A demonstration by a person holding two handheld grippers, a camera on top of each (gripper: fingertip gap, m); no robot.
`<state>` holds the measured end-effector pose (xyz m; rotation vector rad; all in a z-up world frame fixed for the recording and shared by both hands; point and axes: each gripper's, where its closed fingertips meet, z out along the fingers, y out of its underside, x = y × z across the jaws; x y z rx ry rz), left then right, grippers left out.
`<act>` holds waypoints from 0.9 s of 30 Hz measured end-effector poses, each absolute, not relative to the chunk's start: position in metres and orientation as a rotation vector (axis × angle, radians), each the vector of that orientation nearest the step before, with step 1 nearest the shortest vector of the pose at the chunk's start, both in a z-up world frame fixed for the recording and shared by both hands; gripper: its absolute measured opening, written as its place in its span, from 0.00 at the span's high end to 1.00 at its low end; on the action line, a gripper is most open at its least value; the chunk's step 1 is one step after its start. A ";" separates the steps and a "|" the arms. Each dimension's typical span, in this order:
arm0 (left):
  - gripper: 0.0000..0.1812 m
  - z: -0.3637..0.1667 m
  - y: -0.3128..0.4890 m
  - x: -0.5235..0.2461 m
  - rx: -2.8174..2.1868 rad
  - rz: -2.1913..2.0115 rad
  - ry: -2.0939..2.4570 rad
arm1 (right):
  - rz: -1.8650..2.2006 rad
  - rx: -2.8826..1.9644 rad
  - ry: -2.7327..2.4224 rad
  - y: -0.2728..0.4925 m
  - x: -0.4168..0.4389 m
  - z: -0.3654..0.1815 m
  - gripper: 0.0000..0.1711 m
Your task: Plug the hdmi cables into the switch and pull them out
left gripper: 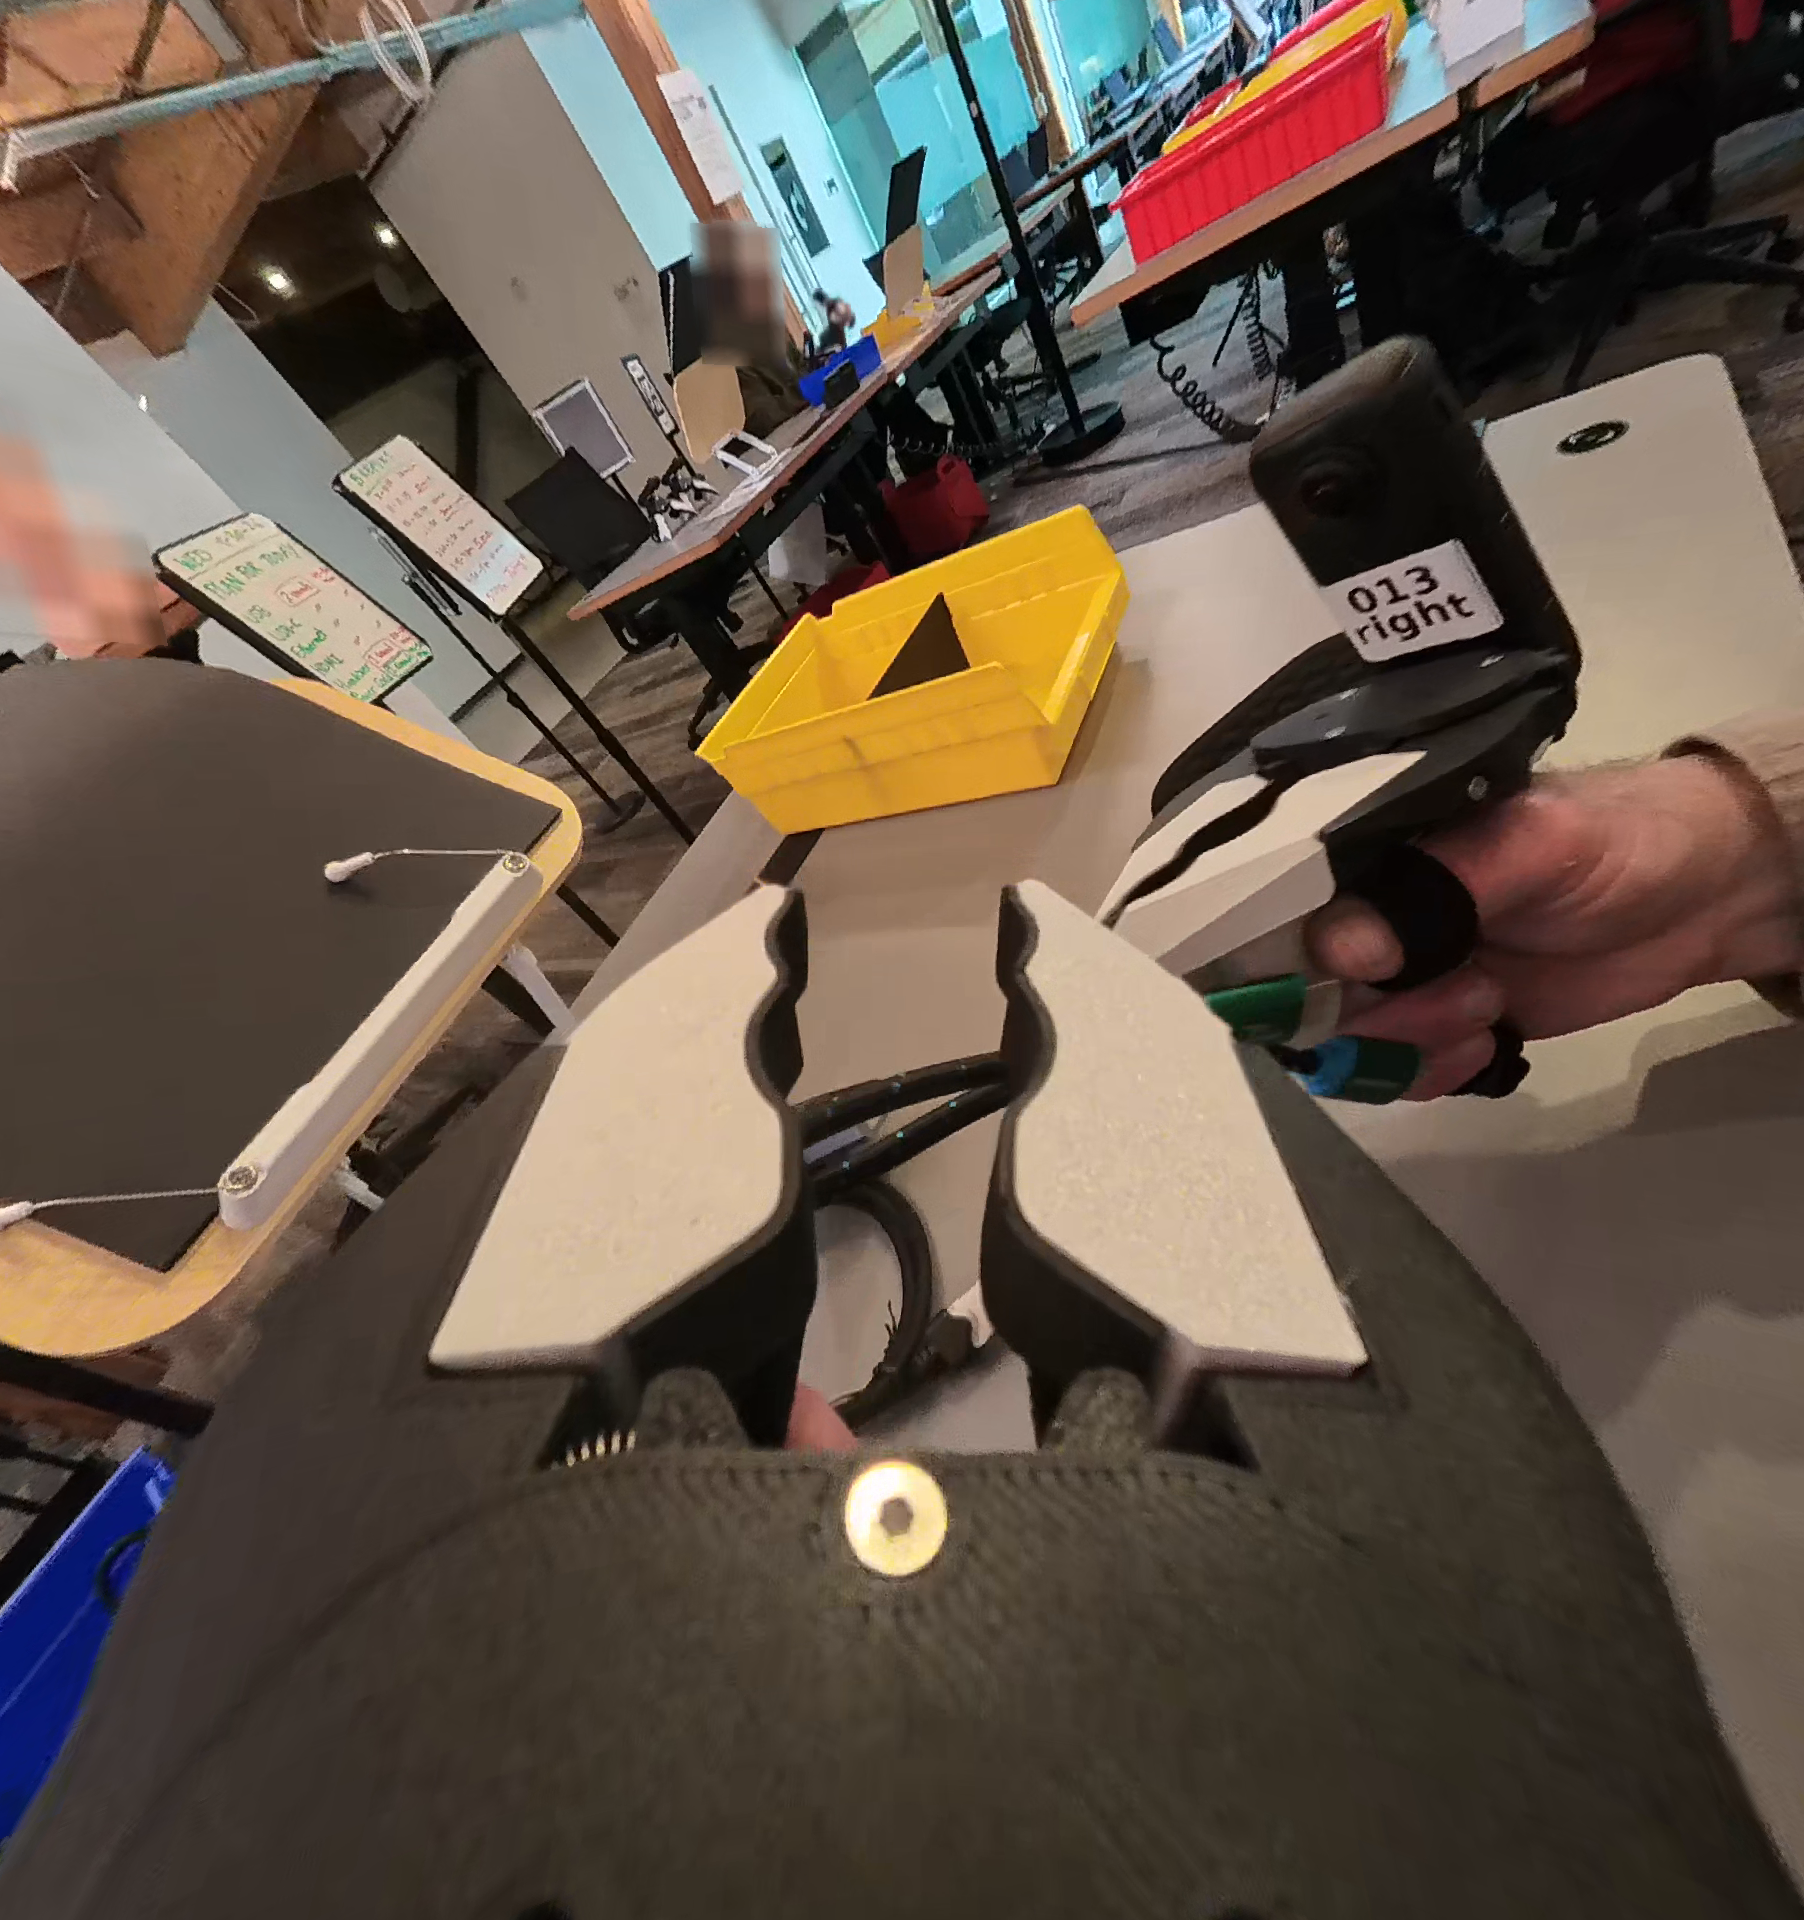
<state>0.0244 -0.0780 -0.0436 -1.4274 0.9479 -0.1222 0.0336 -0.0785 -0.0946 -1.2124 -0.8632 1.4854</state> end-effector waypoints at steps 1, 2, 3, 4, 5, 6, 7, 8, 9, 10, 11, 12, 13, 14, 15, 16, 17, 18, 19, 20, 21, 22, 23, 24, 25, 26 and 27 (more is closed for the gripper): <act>0.81 -0.046 -0.077 0.024 -1.437 -0.119 0.950 | 1.485 -1.211 -0.867 -0.079 0.034 -0.095 1.00; 0.81 -0.049 -0.075 0.023 -1.449 -0.114 0.951 | 1.485 -1.211 -0.869 -0.079 0.033 -0.095 1.00; 0.81 -0.051 -0.073 0.022 -1.458 -0.109 0.951 | 1.485 -1.210 -0.870 -0.080 0.033 -0.095 1.00; 0.81 -0.054 -0.072 0.022 -1.465 -0.106 0.954 | 1.485 -1.210 -0.872 -0.080 0.033 -0.095 1.00; 0.81 -0.056 -0.071 0.021 -1.472 -0.103 0.958 | 1.485 -1.209 -0.875 -0.080 0.033 -0.095 1.00; 0.81 -0.058 -0.071 0.021 -1.477 -0.098 0.961 | 1.481 -1.210 -0.877 -0.080 0.033 -0.095 1.00; 0.81 -0.060 -0.070 0.021 -1.481 -0.098 0.963 | 1.480 -1.210 -0.879 -0.081 0.033 -0.095 1.00; 0.81 -0.062 -0.070 0.022 -1.484 -0.101 0.967 | 1.481 -1.210 -0.880 -0.081 0.033 -0.095 1.00; 0.81 -0.063 -0.070 0.023 -1.488 -0.100 0.972 | 1.481 -1.209 -0.881 -0.081 0.033 -0.095 1.00; 0.81 -0.065 -0.070 0.023 -1.490 -0.095 0.979 | 1.480 -1.209 -0.880 -0.081 0.033 -0.095 1.00; 0.81 -0.067 -0.069 0.023 -1.493 -0.088 0.986 | 1.481 -1.209 -0.881 -0.081 0.033 -0.095 1.00; 0.81 -0.068 -0.069 0.023 -1.495 -0.083 0.989 | 1.480 -1.209 -0.882 -0.081 0.033 -0.095 1.00; 0.81 -0.069 -0.069 0.023 -1.496 -0.080 0.991 | 1.478 -1.210 -0.885 -0.081 0.033 -0.096 1.00; 0.81 -0.069 -0.069 0.023 -1.497 -0.081 0.995 | 1.477 -1.211 -0.886 -0.081 0.033 -0.096 1.00; 0.80 -0.070 -0.069 0.024 -1.497 -0.085 1.000 | 1.477 -1.211 -0.887 -0.081 0.033 -0.096 1.00; 0.80 -0.071 -0.070 0.024 -1.496 -0.087 1.004 | 1.476 -1.210 -0.888 -0.081 0.033 -0.096 1.00; 0.80 -0.071 -0.070 0.025 -1.496 -0.089 1.005 | 1.474 -1.210 -0.889 -0.081 0.033 -0.096 1.00; 0.80 -0.071 -0.070 0.025 -1.496 -0.088 1.006 | 1.474 -1.210 -0.887 -0.081 0.033 -0.096 1.00; 0.80 -0.071 -0.070 0.025 -1.494 -0.087 1.005 | 1.475 -1.210 -0.885 -0.081 0.033 -0.096 1.00; 0.80 -0.070 -0.070 0.025 -1.491 -0.088 1.003 | 1.475 -1.210 -0.886 -0.081 0.034 -0.096 1.00; 0.80 -0.069 -0.071 0.025 -1.485 -0.091 1.001 | 1.474 -1.211 -0.886 -0.080 0.034 -0.096 1.00; 0.80 -0.068 -0.072 0.025 -1.479 -0.097 1.000 | 1.475 -1.211 -0.885 -0.080 0.034 -0.096 1.00; 0.80 -0.067 -0.072 0.026 -1.473 -0.103 1.000 | 1.475 -1.212 -0.884 -0.080 0.034 -0.096 1.00; 0.80 -0.065 -0.073 0.027 -1.465 -0.108 0.997 | 1.474 -1.212 -0.883 -0.080 0.034 -0.096 1.00; 0.80 -0.064 -0.074 0.028 -1.456 -0.114 0.995 | 1.474 -1.212 -0.883 -0.080 0.034 -0.096 1.00; 0.80 -0.062 -0.075 0.029 -1.450 -0.119 0.996 | 1.475 -1.213 -0.883 -0.080 0.034 -0.096 1.00; 0.80 -0.061 -0.076 0.029 -1.444 -0.122 0.997 | 1.475 -1.212 -0.883 -0.080 0.034 -0.096 1.00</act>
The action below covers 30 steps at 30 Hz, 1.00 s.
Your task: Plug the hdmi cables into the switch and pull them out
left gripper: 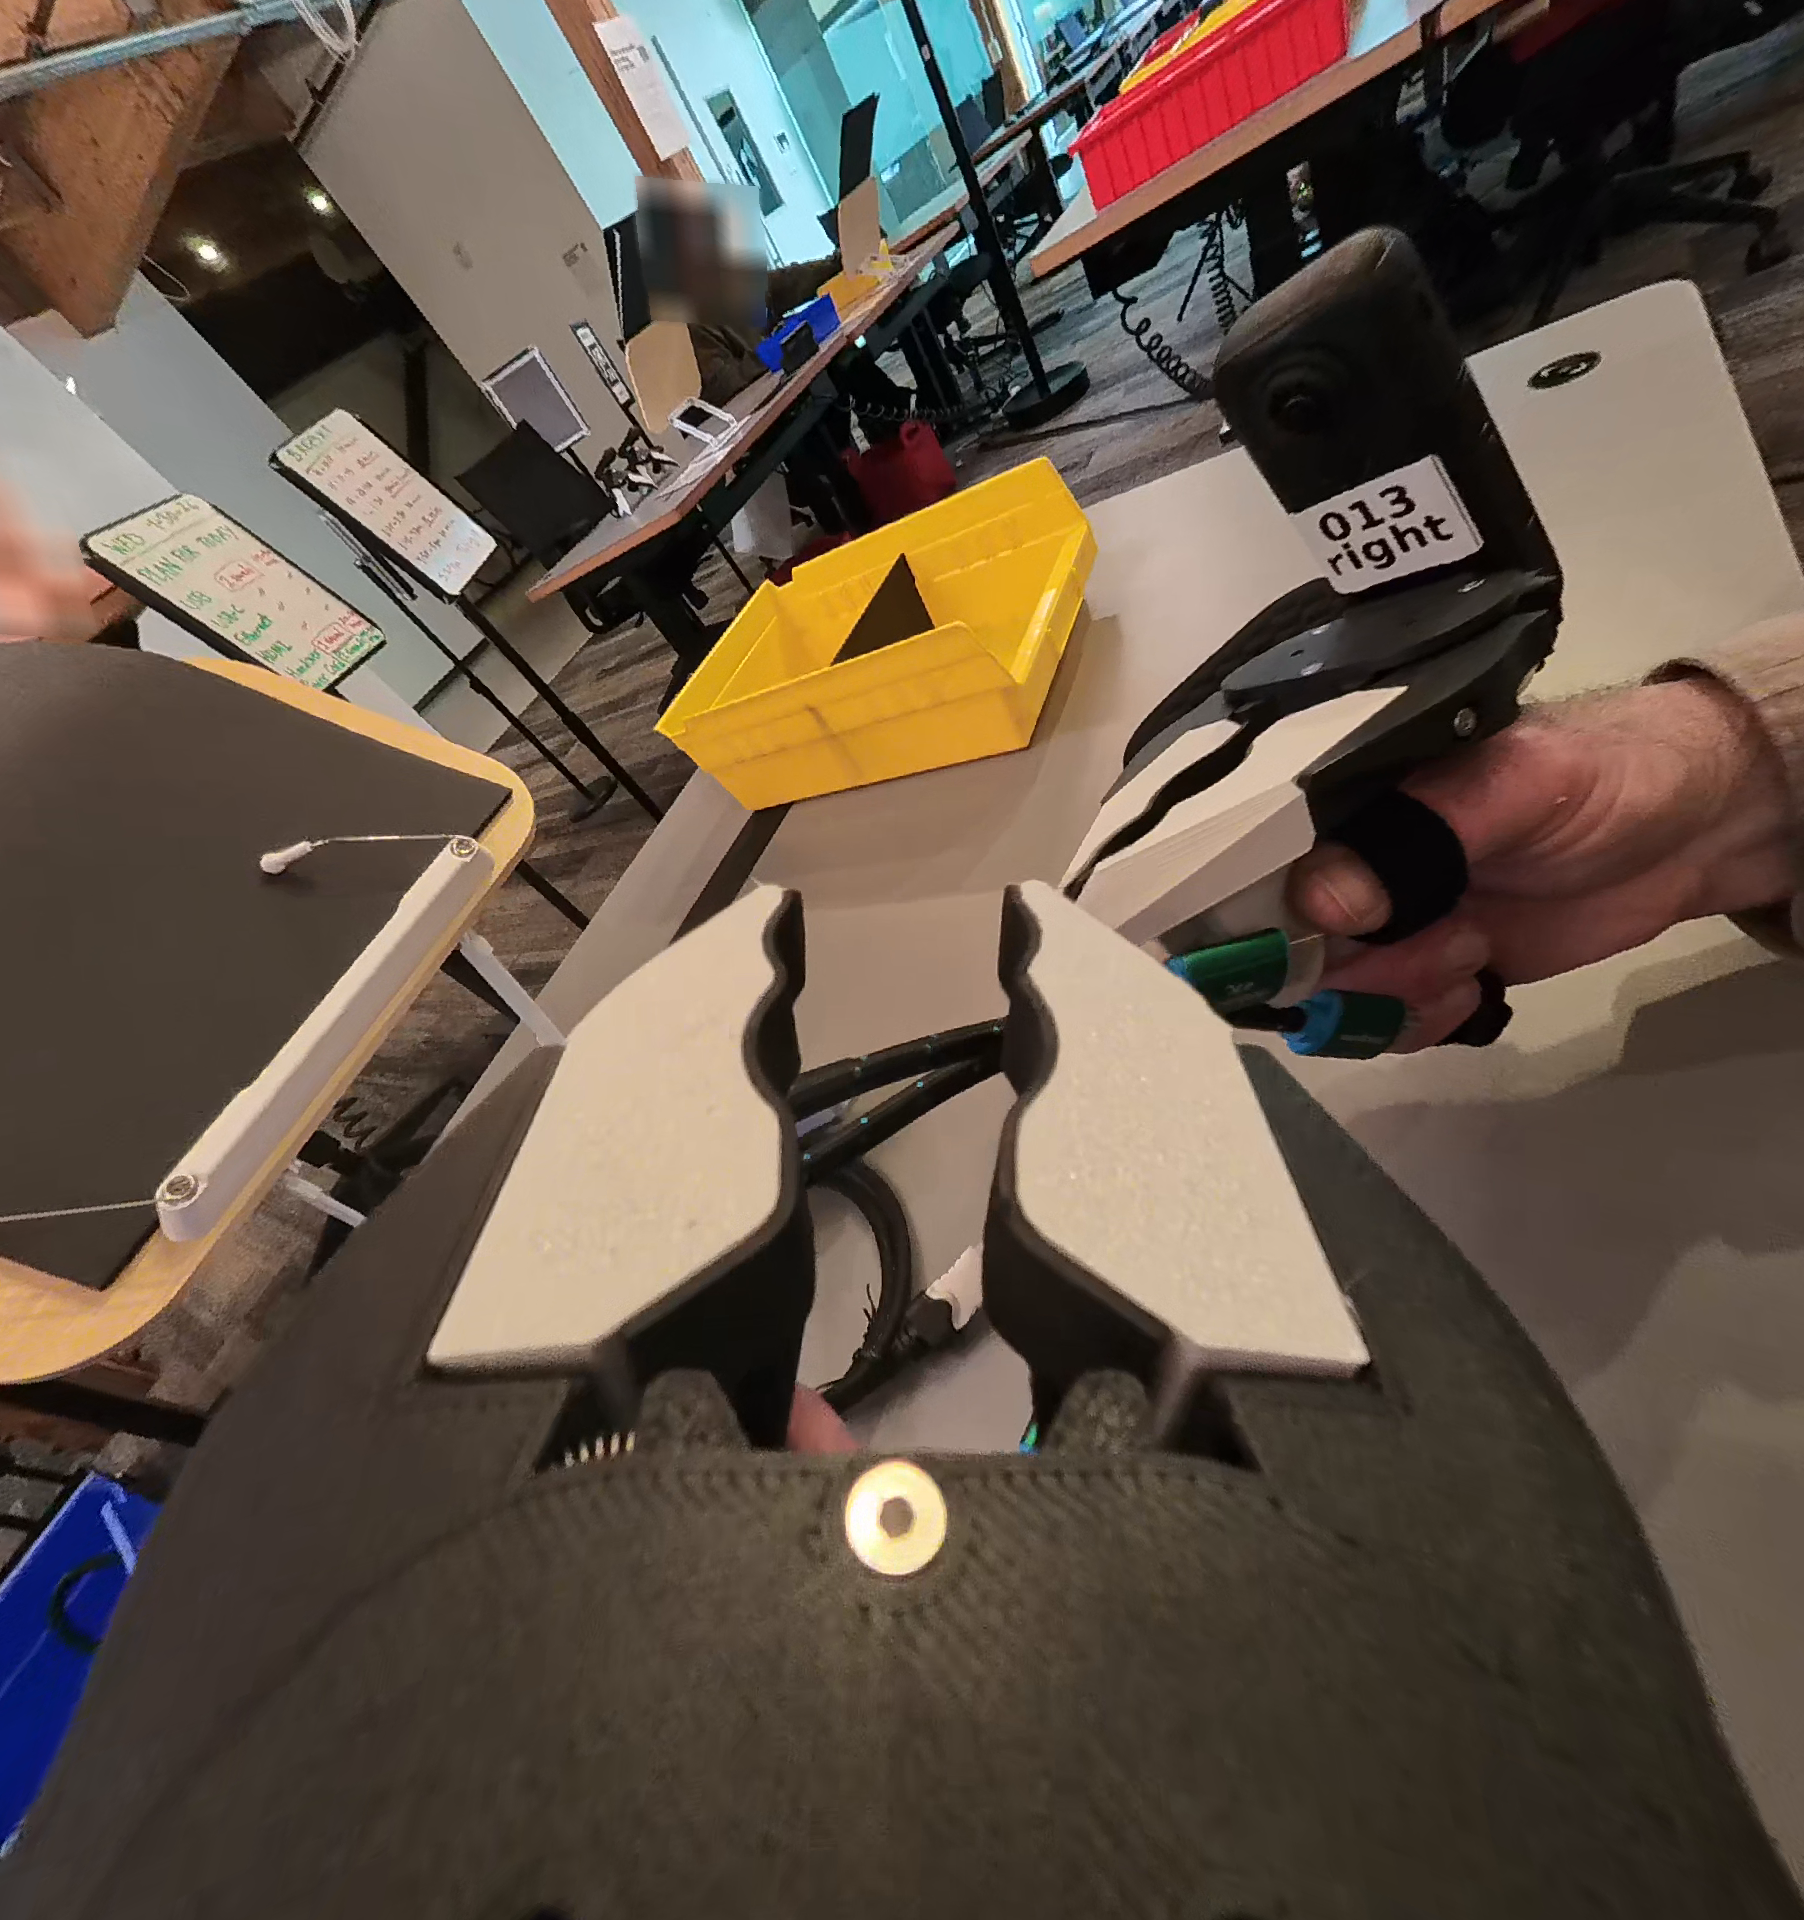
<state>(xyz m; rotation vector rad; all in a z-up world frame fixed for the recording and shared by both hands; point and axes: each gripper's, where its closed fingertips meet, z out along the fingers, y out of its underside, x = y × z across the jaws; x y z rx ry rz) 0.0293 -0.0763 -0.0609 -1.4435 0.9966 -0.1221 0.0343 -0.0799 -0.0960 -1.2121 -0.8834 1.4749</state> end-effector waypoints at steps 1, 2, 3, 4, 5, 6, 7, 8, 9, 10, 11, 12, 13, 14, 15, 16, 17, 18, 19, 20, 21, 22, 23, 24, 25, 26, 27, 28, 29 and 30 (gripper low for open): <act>0.80 -0.060 -0.077 0.030 -1.436 -0.124 0.998 | 1.475 -1.212 -0.883 -0.080 0.034 -0.096 1.00; 0.80 -0.059 -0.078 0.030 -1.429 -0.124 1.000 | 1.476 -1.212 -0.882 -0.080 0.034 -0.096 1.00; 0.81 -0.058 -0.079 0.030 -1.426 -0.122 0.999 | 1.476 -1.212 -0.882 -0.080 0.034 -0.096 1.00; 0.80 -0.058 -0.079 0.030 -1.425 -0.119 0.998 | 1.475 -1.212 -0.882 -0.080 0.035 -0.096 1.00; 0.81 -0.058 -0.079 0.030 -1.425 -0.119 0.998 | 1.476 -1.212 -0.883 -0.080 0.035 -0.096 1.00; 0.81 -0.058 -0.079 0.030 -1.425 -0.119 0.999 | 1.476 -1.212 -0.882 -0.079 0.035 -0.096 1.00; 0.81 -0.058 -0.079 0.030 -1.425 -0.119 0.999 | 1.476 -1.213 -0.880 -0.079 0.035 -0.096 1.00; 0.81 -0.058 -0.079 0.030 -1.425 -0.120 0.999 | 1.476 -1.213 -0.879 -0.079 0.035 -0.096 1.00; 0.81 -0.058 -0.079 0.030 -1.426 -0.120 1.000 | 1.476 -1.212 -0.880 -0.079 0.035 -0.096 1.00; 0.81 -0.059 -0.080 0.030 -1.427 -0.120 1.001 | 1.477 -1.212 -0.879 -0.079 0.035 -0.096 1.00; 0.81 -0.059 -0.080 0.030 -1.427 -0.118 1.003 | 1.478 -1.212 -0.879 -0.079 0.034 -0.096 1.00; 0.81 -0.060 -0.080 0.030 -1.428 -0.117 1.007 | 1.479 -1.212 -0.880 -0.079 0.034 -0.096 1.00; 0.81 -0.060 -0.080 0.029 -1.430 -0.115 1.009 | 1.479 -1.212 -0.881 -0.079 0.034 -0.096 1.00; 0.81 -0.060 -0.080 0.029 -1.430 -0.114 1.009 | 1.481 -1.212 -0.882 -0.079 0.034 -0.096 1.00; 0.81 -0.060 -0.080 0.029 -1.431 -0.113 1.008 | 1.482 -1.212 -0.882 -0.079 0.033 -0.096 1.00; 0.81 -0.060 -0.080 0.028 -1.431 -0.114 1.007 | 1.481 -1.212 -0.882 -0.079 0.033 -0.096 1.00; 0.81 -0.060 -0.080 0.027 -1.433 -0.116 1.005 | 1.482 -1.212 -0.882 -0.079 0.033 -0.096 1.00; 0.81 -0.061 -0.080 0.027 -1.434 -0.114 1.003 | 1.482 -1.212 -0.881 -0.078 0.033 -0.096 1.00; 0.81 -0.060 -0.080 0.026 -1.433 -0.111 1.001 | 1.483 -1.211 -0.880 -0.078 0.033 -0.096 1.00; 0.81 -0.060 -0.080 0.026 -1.429 -0.114 1.002 | 1.483 -1.211 -0.880 -0.078 0.033 -0.096 1.00; 0.81 -0.059 -0.081 0.027 -1.426 -0.119 1.003 | 1.483 -1.212 -0.881 -0.078 0.033 -0.096 1.00; 0.81 -0.058 -0.082 0.027 -1.424 -0.119 1.002 | 1.483 -1.213 -0.881 -0.078 0.033 -0.096 1.00; 0.81 -0.058 -0.082 0.027 -1.424 -0.114 1.004 | 1.484 -1.214 -0.881 -0.078 0.033 -0.096 1.00; 0.81 -0.058 -0.082 0.027 -1.424 -0.110 1.006 | 1.484 -1.214 -0.881 -0.078 0.033 -0.096 1.00; 0.81 -0.059 -0.081 0.027 -1.425 -0.108 1.006 | 1.484 -1.214 -0.881 -0.078 0.033 -0.096 1.00; 0.81 -0.059 -0.081 0.027 -1.425 -0.108 1.006 | 1.484 -1.215 -0.882 -0.078 0.032 -0.097 1.00; 0.81 -0.059 -0.081 0.026 -1.426 -0.109 1.005 | 1.483 -1.215 -0.884 -0.078 0.032 -0.097 1.00; 0.81 -0.059 -0.081 0.026 -1.428 -0.109 1.004 | 1.482 -1.215 -0.885 -0.078 0.032 -0.097 1.00; 0.81 -0.060 -0.080 0.026 -1.430 -0.108 1.002 | 1.482 -1.215 -0.887 -0.078 0.032 -0.097 1.00; 0.81 -0.061 -0.080 0.025 -1.434 -0.107 1.000 | 1.481 -1.215 -0.889 -0.078 0.032 -0.097 1.00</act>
